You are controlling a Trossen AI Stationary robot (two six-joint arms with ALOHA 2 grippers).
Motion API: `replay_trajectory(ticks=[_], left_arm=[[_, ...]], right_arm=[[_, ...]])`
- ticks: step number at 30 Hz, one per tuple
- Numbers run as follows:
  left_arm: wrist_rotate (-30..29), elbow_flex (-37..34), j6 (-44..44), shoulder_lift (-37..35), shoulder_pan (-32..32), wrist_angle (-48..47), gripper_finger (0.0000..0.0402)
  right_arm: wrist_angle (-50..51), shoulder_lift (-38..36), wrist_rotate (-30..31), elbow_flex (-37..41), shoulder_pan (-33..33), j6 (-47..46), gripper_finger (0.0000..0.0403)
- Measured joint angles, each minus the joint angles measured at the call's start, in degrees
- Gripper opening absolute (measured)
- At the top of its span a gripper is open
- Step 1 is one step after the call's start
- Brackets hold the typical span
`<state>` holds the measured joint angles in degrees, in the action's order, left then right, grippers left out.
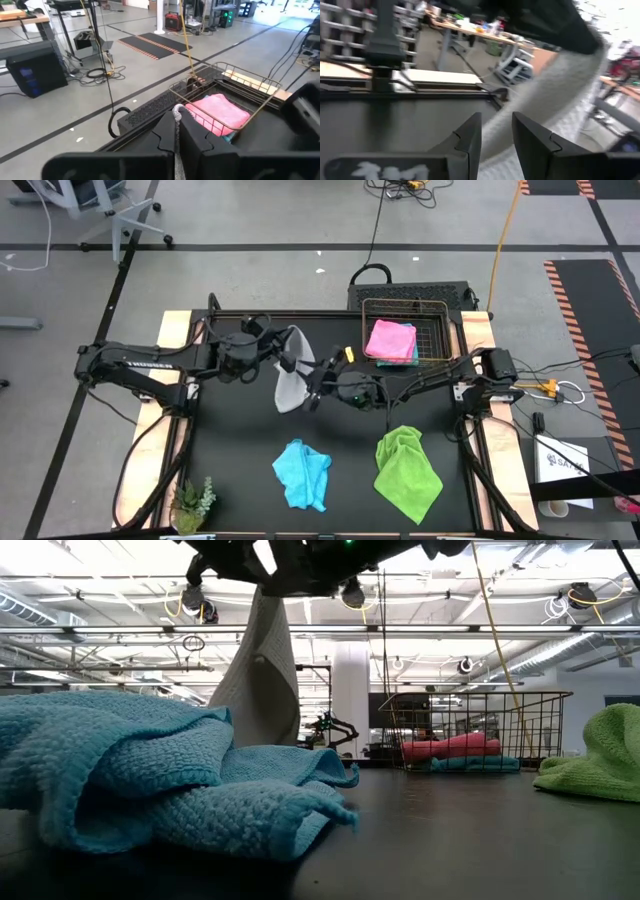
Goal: Fold microfiber towels
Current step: Fold the gray towel
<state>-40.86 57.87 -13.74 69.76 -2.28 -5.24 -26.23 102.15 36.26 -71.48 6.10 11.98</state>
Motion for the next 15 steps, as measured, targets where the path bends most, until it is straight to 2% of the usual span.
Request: replay_trajectory(ticks=[4, 10, 13, 15], left_arm=[[1.27, 0.00, 0.19, 0.02, -0.01, 1.06, 0.0005], [1.33, 0.00, 0.15, 0.02, -0.01, 0.60, 0.0008], [1.36, 0.00, -0.08, 0.02, 0.22, -0.98, 0.0005], [1.37, 0.00, -1.02, 0.02, 0.54, -2.16, 0.0009]], right_arm=[[0.25, 0.00, -3.48, 0.00, -0.82, -2.17, 0.0100], [-0.56, 1.47, -3.54, 0.00, -1.18, -1.49, 0.0085], [0.05, 1.88, -2.40, 0.05, -1.19, -0.26, 0.0079], [0.59, 1.85, 0.54, 0.06, -1.19, 2.85, 0.0076]])
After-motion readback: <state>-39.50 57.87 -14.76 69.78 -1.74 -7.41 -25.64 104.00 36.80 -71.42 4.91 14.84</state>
